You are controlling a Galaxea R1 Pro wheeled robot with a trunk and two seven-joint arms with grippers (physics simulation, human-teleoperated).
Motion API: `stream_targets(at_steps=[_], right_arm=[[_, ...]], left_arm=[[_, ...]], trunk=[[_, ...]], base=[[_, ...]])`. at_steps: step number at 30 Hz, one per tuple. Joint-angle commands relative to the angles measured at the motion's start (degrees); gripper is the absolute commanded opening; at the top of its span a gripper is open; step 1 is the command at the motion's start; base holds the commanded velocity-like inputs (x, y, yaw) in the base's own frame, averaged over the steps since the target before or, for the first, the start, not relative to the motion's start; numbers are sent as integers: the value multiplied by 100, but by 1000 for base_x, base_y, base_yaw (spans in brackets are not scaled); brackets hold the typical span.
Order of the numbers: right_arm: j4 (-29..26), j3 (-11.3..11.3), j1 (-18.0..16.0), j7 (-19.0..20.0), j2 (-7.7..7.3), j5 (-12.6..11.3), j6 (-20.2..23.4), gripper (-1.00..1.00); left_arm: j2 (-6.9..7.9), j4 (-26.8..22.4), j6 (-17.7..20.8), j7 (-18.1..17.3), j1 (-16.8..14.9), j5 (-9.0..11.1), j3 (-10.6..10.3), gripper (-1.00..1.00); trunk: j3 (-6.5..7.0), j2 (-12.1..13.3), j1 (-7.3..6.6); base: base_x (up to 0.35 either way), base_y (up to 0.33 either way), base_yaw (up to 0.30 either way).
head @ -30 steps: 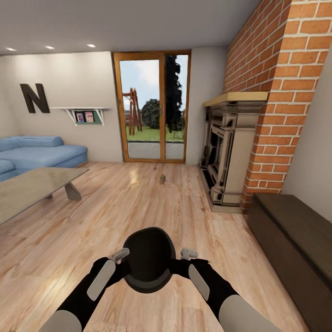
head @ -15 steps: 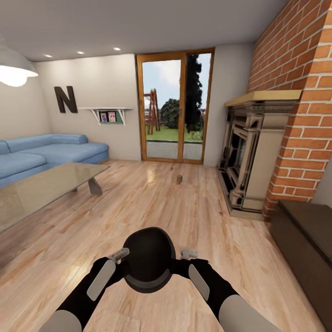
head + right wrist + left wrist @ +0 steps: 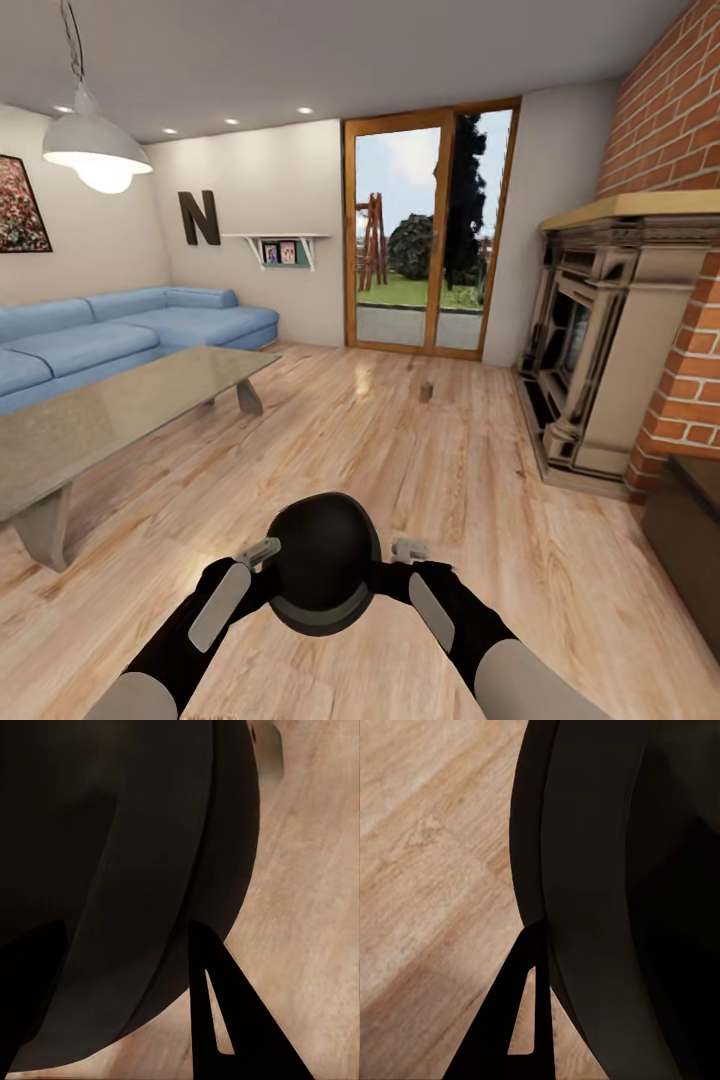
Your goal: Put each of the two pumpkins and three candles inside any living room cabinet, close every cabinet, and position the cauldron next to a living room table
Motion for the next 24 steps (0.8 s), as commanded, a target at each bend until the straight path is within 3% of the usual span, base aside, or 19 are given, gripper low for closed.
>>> stream_targets(at_steps=[1, 24], right_arm=[[-8, -1, -5, -16, 0, -68, 20, -100], [-8, -1, -5, -16, 0, -68, 26, -100]], left_arm=[[9, -155, -59, -120, -7, 191, 39, -100], [8, -155, -53, -120, -7, 190, 40, -100]], trunk=[[-6, -4, -1], [-6, -4, -1]], base=[[0, 0, 271], [-123, 0, 271]])
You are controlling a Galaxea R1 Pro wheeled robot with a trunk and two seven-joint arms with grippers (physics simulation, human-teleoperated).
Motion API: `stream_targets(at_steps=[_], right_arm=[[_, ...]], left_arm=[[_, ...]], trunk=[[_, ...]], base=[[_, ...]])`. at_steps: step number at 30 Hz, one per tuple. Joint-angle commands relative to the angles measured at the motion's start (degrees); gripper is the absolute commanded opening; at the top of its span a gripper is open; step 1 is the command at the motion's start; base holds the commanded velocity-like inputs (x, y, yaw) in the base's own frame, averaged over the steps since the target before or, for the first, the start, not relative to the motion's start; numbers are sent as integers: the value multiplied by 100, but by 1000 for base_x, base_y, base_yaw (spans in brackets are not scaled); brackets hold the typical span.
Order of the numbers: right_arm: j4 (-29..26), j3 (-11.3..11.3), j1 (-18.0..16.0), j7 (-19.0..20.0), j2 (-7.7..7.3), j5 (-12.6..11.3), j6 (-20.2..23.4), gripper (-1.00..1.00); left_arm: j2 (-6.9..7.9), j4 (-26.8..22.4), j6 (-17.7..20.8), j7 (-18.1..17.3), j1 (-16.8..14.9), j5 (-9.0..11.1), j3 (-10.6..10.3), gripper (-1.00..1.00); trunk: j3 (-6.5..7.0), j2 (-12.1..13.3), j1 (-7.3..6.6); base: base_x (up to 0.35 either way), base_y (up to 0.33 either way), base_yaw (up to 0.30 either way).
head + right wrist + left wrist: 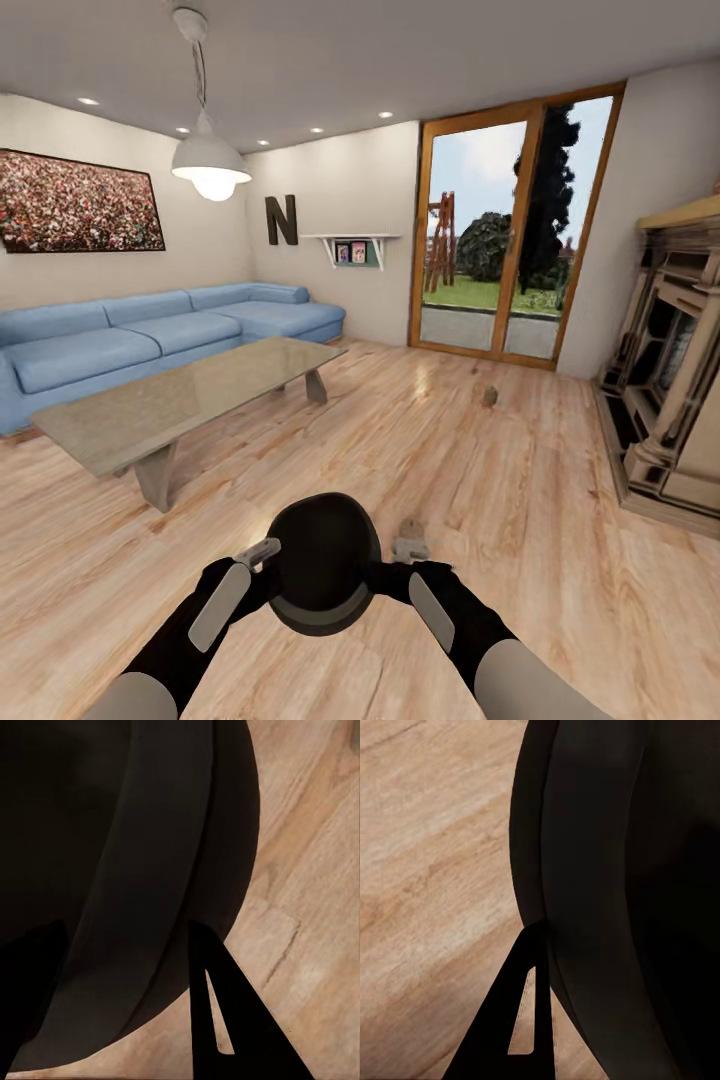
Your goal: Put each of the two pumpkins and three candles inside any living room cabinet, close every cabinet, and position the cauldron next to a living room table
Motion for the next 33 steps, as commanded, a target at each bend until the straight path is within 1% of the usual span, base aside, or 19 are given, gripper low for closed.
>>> stream_targets(at_steps=[1, 20, 27, 33], right_arm=[[-8, 1, -5, -16, 0, -70, 22, -100], [-8, 1, -5, -16, 0, -70, 22, -100], [-8, 1, -5, -16, 0, -70, 22, -100], [-8, 1, -5, -16, 0, -70, 22, -100]], left_arm=[[9, -158, -61, -115, -7, 198, 36, -100], [9, -158, -55, -115, -7, 203, 36, -100], [9, -158, -55, -115, -7, 202, 36, -100], [17, -158, -56, -115, -7, 202, 36, -100]], trunk=[[-6, -4, -1], [-6, -4, -1], [-6, -4, -1], [-6, -4, -1]], base=[[-8, 0, 271], [3, 0, 271], [83, 44, 271], [159, 80, 271]])
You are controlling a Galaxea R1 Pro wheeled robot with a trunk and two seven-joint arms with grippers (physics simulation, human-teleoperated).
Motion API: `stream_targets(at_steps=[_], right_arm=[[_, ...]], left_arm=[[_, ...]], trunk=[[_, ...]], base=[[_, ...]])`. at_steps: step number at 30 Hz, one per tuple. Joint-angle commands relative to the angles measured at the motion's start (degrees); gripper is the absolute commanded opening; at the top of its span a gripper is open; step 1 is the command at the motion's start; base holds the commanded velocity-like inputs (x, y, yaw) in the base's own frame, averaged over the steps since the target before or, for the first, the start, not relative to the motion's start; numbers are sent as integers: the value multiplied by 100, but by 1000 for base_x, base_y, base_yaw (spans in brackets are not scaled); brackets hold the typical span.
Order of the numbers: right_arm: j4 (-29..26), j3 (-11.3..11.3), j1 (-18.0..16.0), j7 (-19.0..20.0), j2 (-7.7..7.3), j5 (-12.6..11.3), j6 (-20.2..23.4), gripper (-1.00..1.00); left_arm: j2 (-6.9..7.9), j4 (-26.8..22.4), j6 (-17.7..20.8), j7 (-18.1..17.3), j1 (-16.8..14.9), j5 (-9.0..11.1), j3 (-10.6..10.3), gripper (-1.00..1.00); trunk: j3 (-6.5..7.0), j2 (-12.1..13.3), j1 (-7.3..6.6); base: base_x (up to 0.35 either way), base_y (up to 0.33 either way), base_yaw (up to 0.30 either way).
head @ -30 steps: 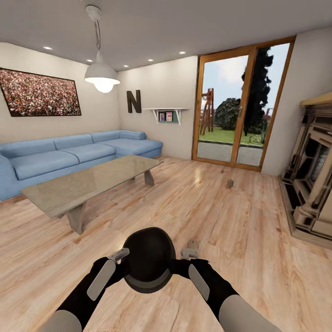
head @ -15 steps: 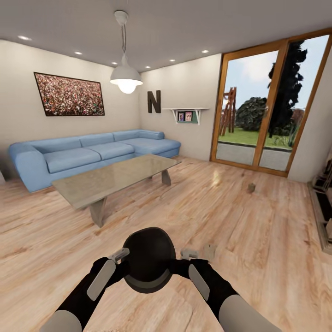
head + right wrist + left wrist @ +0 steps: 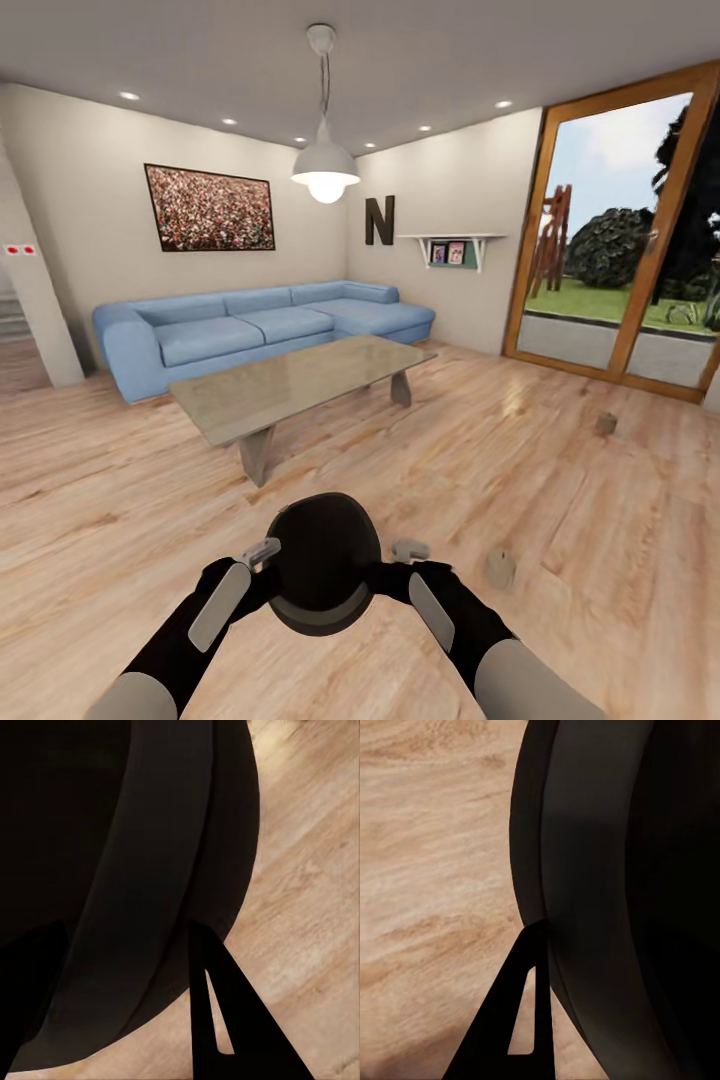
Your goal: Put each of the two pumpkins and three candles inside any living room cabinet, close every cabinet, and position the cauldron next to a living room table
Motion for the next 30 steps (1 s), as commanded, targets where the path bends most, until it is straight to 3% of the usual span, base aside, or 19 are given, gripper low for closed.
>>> stream_targets(at_steps=[1, 30], right_arm=[[-7, 0, -6, -16, 0, -64, 22, -100], [-16, 0, -6, -9, 0, -64, 22, -100]], left_arm=[[12, -149, -61, -124, -6, 196, 48, -100], [22, -149, -60, -133, -6, 205, 49, -100]], trunk=[[-6, -4, 1], [-6, -4, 1]], base=[[198, 64, 259], [257, 4, 25]])
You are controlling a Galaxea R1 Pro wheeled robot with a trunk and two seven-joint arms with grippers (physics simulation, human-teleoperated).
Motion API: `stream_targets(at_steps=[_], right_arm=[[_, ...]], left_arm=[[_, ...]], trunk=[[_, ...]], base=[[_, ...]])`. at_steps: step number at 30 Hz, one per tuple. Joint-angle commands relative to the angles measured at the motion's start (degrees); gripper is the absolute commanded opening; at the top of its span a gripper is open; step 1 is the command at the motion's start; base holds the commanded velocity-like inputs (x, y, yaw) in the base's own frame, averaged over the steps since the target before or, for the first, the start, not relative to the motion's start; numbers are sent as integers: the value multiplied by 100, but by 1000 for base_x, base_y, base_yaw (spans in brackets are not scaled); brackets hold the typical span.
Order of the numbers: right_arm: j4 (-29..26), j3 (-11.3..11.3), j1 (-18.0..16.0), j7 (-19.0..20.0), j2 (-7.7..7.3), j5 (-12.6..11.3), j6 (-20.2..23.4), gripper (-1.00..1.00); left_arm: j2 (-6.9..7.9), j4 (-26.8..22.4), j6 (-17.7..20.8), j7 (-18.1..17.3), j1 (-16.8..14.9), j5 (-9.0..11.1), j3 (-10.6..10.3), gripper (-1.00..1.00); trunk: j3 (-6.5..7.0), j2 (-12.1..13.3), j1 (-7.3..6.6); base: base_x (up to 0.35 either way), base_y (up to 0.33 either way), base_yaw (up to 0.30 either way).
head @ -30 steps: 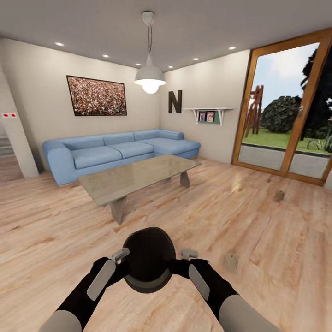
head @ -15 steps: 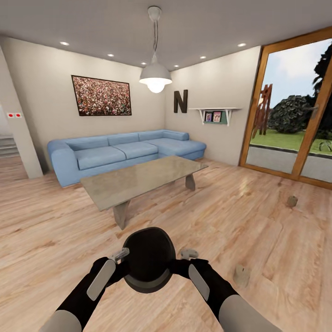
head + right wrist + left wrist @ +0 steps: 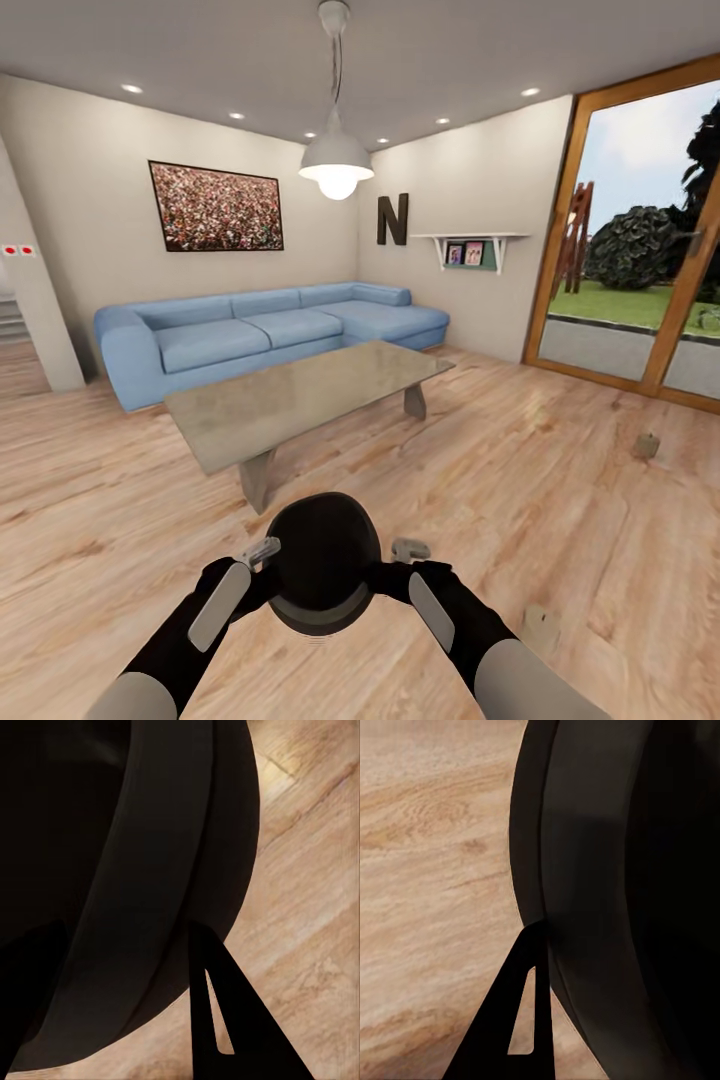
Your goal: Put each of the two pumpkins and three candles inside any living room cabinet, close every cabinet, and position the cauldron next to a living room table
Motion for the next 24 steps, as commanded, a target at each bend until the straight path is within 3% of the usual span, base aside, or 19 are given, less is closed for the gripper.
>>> stream_targets(at_steps=[1, 24], right_arm=[[-6, 5, -6, -16, 0, -66, 22, -100], [-15, 2, -6, 29, 0, -66, 129, -100]], left_arm=[[16, -128, -60, -147, -7, 196, 63, -100], [19, -128, -52, -147, -7, 200, 66, -100]], trunk=[[-6, -4, 1], [-6, -4, 1]], base=[[265, 0, 0], [219, 58, 0]])
